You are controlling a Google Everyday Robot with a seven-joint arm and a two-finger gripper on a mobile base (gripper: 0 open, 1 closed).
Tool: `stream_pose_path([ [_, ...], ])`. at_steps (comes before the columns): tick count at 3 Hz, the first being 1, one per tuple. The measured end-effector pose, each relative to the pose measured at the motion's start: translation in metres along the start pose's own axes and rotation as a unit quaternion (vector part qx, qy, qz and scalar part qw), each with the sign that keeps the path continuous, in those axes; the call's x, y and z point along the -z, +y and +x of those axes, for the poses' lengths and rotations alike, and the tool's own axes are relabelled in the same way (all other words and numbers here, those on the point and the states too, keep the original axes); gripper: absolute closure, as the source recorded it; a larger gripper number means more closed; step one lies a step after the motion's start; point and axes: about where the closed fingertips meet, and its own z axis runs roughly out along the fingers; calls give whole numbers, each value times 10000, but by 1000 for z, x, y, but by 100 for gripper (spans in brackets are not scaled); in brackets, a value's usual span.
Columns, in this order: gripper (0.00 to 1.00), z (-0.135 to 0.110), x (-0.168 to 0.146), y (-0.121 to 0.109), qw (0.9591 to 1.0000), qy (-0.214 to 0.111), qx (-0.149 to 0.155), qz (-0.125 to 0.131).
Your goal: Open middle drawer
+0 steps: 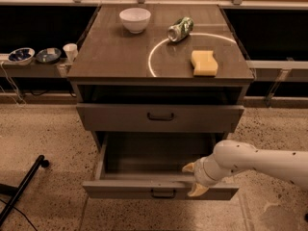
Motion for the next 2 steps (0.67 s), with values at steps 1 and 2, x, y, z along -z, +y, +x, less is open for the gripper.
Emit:
stream_pose_path([
  [1,38,-19,9,-33,9996,96,242,89],
  [2,56,-20,6,-72,9995,130,251,158],
])
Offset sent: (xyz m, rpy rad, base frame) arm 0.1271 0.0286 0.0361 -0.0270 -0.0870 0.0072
